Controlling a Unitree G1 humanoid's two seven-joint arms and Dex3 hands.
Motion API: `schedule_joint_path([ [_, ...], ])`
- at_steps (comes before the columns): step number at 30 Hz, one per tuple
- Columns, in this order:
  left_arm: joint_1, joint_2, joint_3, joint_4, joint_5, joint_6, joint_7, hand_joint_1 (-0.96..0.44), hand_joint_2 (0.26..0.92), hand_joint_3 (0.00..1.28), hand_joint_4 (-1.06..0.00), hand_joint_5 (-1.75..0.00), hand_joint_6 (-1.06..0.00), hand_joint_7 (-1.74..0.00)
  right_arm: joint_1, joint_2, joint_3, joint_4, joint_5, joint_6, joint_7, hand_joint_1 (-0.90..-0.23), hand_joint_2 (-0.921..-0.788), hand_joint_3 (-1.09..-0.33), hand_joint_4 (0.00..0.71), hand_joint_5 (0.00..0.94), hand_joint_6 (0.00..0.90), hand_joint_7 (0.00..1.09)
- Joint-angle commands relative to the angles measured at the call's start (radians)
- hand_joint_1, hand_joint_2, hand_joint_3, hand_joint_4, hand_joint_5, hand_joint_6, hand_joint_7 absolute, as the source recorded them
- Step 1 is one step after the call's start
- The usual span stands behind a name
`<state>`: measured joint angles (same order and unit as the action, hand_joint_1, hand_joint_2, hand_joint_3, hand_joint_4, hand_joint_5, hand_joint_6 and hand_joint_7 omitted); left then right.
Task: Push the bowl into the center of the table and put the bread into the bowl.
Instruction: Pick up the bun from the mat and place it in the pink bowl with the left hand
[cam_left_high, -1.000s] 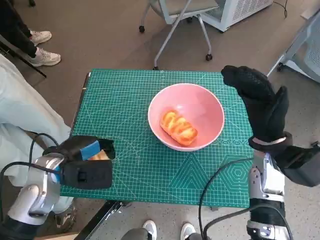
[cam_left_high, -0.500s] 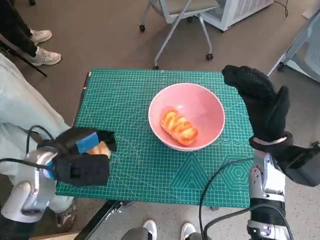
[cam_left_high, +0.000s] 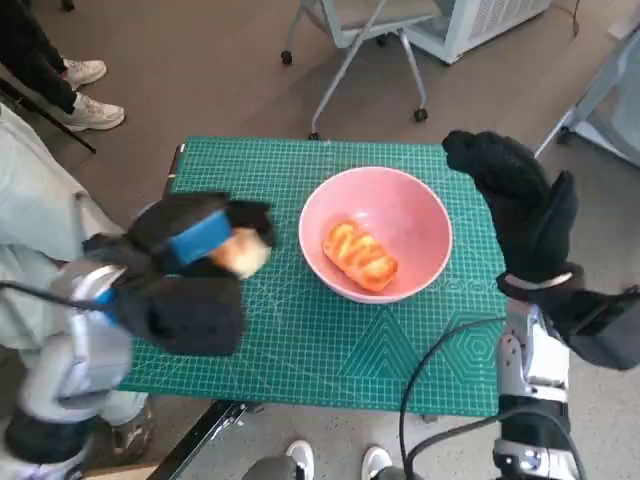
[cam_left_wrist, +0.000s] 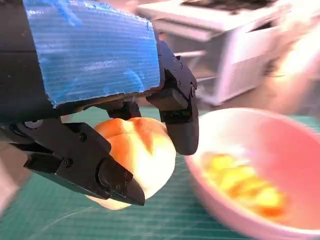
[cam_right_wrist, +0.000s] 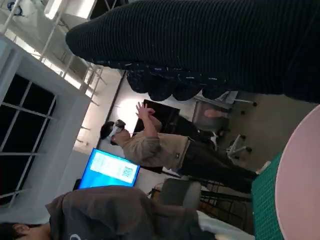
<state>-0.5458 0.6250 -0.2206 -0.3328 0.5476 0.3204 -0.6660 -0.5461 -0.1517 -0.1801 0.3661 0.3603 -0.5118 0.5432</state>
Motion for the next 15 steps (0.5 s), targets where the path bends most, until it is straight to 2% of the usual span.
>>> schedule_joint_path([
  [1, -0.074, -0.040, -0.048, 0.020, 0.018, -0.032, 0.010, 0.00, 0.905, 0.01, -0.82, -1.00, -0.69, -1.12, 0.003, 0.005, 0.002, 0.017, 0.009, 0.004, 0.008, -0.695, -0.921, -0.779, 0.183, 0.000, 0.061, 0.52],
  [10, -0.230, -0.155, -0.156, 0.142, 0.045, -0.121, 0.026, 0.00, 0.904, 0.01, -0.82, -1.03, -0.70, -1.09, 0.006, 0.001, 0.001, 0.013, 0.014, 0.007, 0.014, -0.696, -0.921, -0.778, 0.183, 0.000, 0.058, 0.52],
  [15, -0.328, -0.220, -0.197, 0.298, 0.052, -0.191, 0.057, 0.00, 0.907, 0.01, -0.81, -1.08, -0.69, -1.06, 0.011, -0.005, -0.002, 0.005, 0.017, 0.008, 0.017, -0.695, -0.921, -0.777, 0.184, 0.001, 0.058, 0.52],
])
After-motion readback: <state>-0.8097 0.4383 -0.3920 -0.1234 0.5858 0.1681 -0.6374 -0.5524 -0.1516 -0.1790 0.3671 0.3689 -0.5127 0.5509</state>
